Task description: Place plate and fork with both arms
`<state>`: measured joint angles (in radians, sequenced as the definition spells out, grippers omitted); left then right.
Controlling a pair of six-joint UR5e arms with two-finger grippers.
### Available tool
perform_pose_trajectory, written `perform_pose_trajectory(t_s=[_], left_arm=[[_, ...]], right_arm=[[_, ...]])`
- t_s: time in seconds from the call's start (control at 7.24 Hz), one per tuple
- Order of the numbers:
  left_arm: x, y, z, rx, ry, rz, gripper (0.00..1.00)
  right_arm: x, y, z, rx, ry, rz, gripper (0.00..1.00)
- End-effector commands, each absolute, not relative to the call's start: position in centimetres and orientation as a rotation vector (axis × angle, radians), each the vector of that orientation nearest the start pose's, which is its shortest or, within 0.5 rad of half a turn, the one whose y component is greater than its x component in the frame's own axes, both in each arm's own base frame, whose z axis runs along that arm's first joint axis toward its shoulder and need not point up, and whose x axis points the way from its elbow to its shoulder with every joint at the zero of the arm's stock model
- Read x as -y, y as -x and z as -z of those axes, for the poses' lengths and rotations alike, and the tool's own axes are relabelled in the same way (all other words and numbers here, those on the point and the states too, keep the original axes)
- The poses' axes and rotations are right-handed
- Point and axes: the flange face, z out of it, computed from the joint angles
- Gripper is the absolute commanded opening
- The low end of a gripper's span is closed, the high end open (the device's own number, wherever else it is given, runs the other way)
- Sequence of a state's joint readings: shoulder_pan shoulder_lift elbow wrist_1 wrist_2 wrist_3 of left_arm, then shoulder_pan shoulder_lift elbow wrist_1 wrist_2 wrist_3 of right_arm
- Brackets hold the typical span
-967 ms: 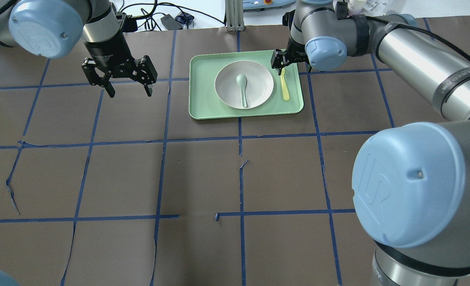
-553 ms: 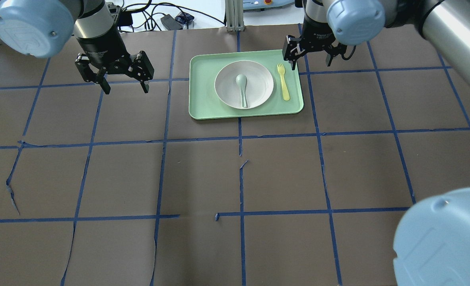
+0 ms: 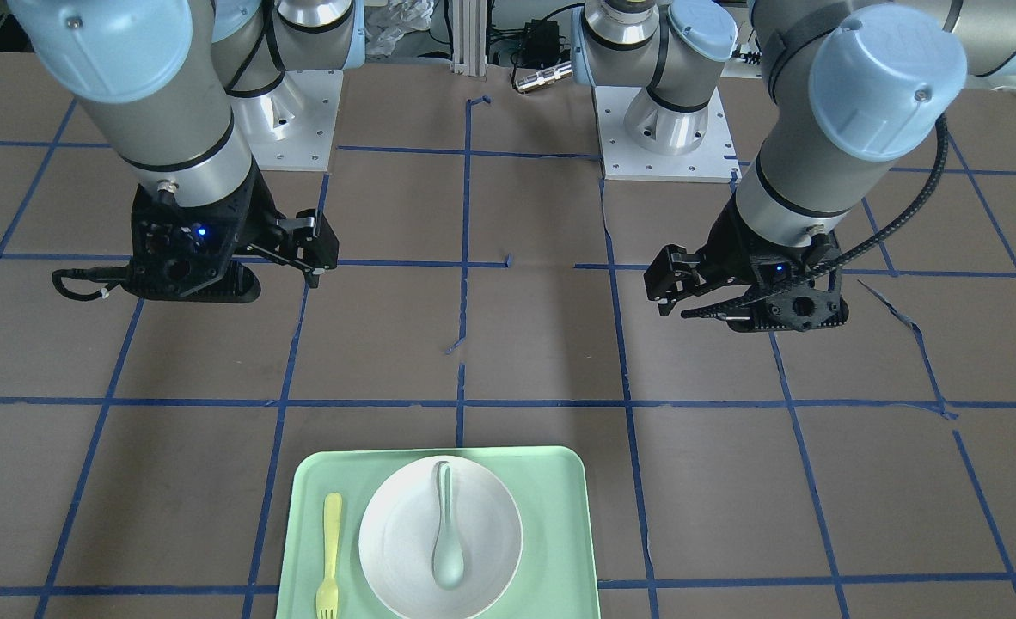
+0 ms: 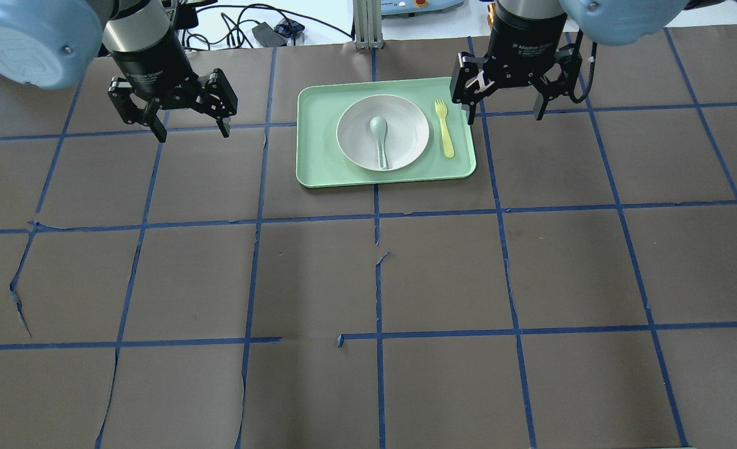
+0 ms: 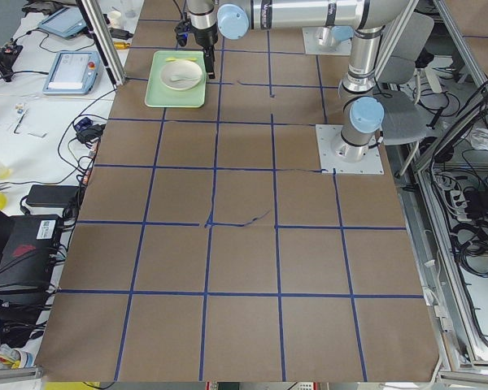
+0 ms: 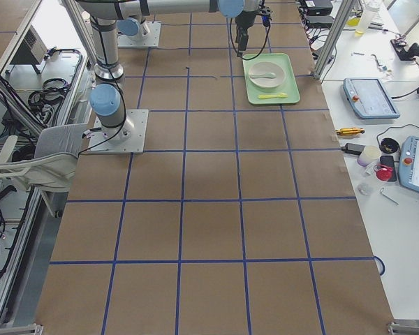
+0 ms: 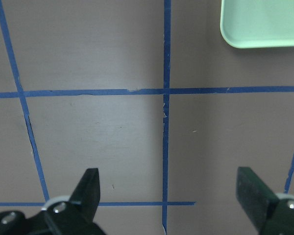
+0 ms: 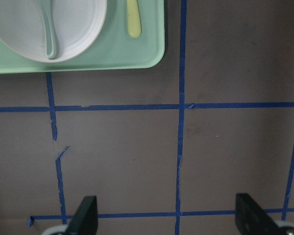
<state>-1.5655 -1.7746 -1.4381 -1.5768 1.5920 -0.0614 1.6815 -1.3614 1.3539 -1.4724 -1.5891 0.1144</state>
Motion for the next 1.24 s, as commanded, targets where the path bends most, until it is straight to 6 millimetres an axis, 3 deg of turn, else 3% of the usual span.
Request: perform_pose_trajectory(t_s=[0.0,1.11], left_arm=[[56.7,13.0,-45.1,-3.125,0.088,-0.100,1.00],[53.9,13.2,-47.9,-3.122,-0.001,-0.098,1.00]], right_arm=[[54.2,-19.5,-48.1,-3.168,-0.003,-0.163,1.00],[54.0,-20.5,-47.7,-3.165,0.006,-0.130,1.00]])
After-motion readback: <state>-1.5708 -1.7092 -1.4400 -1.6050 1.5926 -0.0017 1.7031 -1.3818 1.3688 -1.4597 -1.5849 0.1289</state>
